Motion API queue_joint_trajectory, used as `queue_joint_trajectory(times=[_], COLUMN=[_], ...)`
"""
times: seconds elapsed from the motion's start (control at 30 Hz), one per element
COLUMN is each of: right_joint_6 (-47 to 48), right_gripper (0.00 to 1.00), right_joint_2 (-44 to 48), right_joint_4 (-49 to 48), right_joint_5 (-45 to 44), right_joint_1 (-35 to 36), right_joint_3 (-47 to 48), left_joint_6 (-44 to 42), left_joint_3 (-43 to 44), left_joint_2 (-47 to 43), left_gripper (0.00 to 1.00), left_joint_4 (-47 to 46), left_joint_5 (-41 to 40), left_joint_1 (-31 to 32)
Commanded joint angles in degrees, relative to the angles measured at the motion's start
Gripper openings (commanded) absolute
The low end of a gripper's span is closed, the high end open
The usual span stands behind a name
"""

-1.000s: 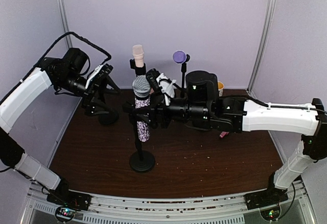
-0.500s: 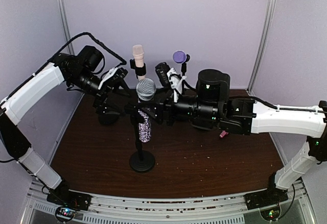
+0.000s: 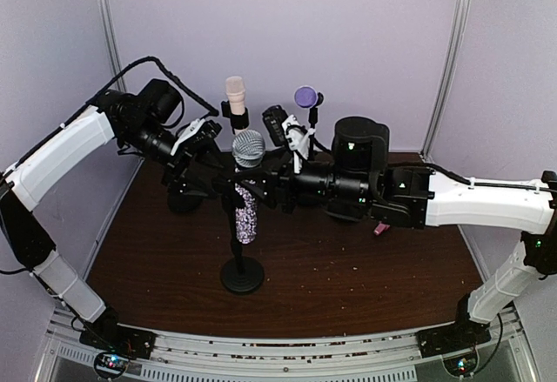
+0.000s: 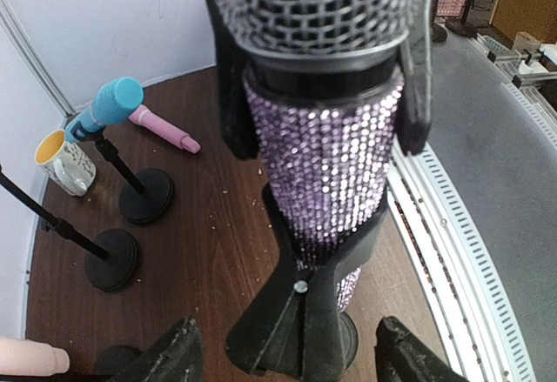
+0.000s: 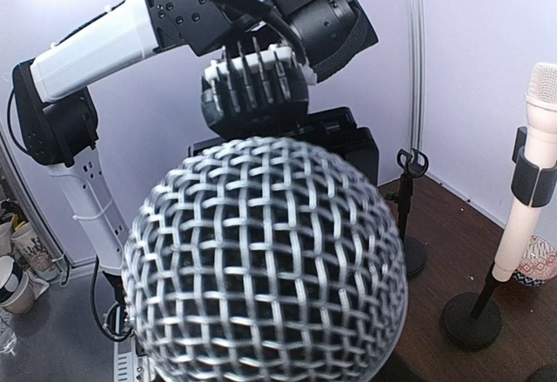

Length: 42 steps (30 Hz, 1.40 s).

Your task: Remove the microphone from the stand

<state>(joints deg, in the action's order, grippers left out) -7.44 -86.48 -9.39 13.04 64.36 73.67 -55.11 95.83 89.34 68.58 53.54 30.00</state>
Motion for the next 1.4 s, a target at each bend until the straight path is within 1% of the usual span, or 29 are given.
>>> queue_joint_trajectory(times=[0.0,0.13,0.17,0.23,0.3,0.33,0.4,0.43,0.47,0.5,0.6,0.67,0.73,0.8,0.9,0.93,1.0,1.03,1.07,1.13,1.23,1.37], right_joint_6=[-0.16,0.21,0.3,0.54,0.86,1.05,1.55,1.84,2.08,2.53,4.36,4.88,4.0,0.92,-6.41,-9.24,-15.99,-19.15,-21.85,-27.22,-31.5,-36.03], right_gripper=[0.43,0.43,0.43,0.43,0.43,0.43,0.43,0.42,0.42,0.42,0.39,0.35,0.33,0.32,0.29,0.28,0.27,0.27,0.27,0.27,0.25,0.25], right_joint_2=[-0.13,-0.05,-0.01,0.17,0.49,0.59,1.12,1.51,2.05,2.68,6.12,9.76,13.56,17.47,22.18,23.38,24.85,25.2,25.47,25.75,26.67,29.31], right_joint_4=[1.42,1.97,2.1,2.26,2.33,2.54,3.22,3.5,3.72,4.05,6.35,6.21,5.97,6.15,7.62,8.68,12.57,15.21,17.93,22.92,28.97,31.01], right_joint_5=[-0.2,0.05,0.06,0.06,0.01,-0.01,-0.11,-0.12,-0.12,-0.46,-4.08,-7.95,-12.46,-15.58,-18.13,-18.66,-19.7,-20.31,-20.69,-20.06,-19.69,-18.48], right_joint_1=[0.2,0.26,0.24,0.32,0.33,0.33,0.45,0.5,0.59,0.68,0.86,0.79,0.15,-1.73,-5.95,-7.48,-11.16,-13.16,-15.41,-20.48,-27.27,-36.84], right_joint_3=[1.9,2.24,2.33,2.31,2.31,2.46,3.18,3.63,4.12,4.69,6.81,6.31,4.63,1.78,-4.21,-6.12,-8.95,-10.09,-11.1,-13.44,-17.76,-27.32], left_joint_6=[-1.58,-2.66,-2.71,-2.63,-2.63,-2.63,-2.71,-2.72,-2.8,-2.81,-2.76,-2.68,-2.29,-1.77,-0.86,-0.65,-0.3,-0.2,0.13,1.02,2.56,5.87], left_joint_3=[2.03,1.84,1.8,1.67,1.43,1.34,1.27,1.29,1.33,1.41,1.72,1.86,1.95,2.2,2.43,2.43,2.01,1.65,1.33,0.5,0.54,0.76], left_joint_2=[0.2,0.44,0.55,0.59,0.67,0.68,0.76,0.75,0.79,0.81,0.75,0.64,0.57,0.59,0.52,0.31,-0.27,-0.81,-1.2,-2.44,-3.89,-5.17], left_gripper=[0.65,0.43,0.36,0.27,0.24,0.21,0.13,0.07,0.04,0.02,0.02,0.07,0.12,0.24,0.46,0.58,0.78,0.91,0.97,0.98,0.98,0.98], left_joint_4=[1.06,1.69,1.8,1.91,1.91,1.91,1.91,1.87,1.91,1.91,1.9,1.91,1.87,1.8,1.82,1.81,1.51,1.25,0.8,-0.22,-0.29,-0.3], left_joint_5=[1.11,0.5,0.36,-0.1,-0.85,-1.23,-2.0,-2.36,-2.77,-3.17,-4.36,-5.13,-5.93,-7.04,-9.22,-9.81,-10.48,-10.55,-10.6,-10.82,-11.5,-14.21], left_joint_1=[0.89,1.43,1.4,1.5,1.53,1.52,1.5,1.54,1.55,1.55,1.51,1.55,1.48,1.5,1.48,1.53,1.55,1.49,1.51,1.5,1.55,1.55])
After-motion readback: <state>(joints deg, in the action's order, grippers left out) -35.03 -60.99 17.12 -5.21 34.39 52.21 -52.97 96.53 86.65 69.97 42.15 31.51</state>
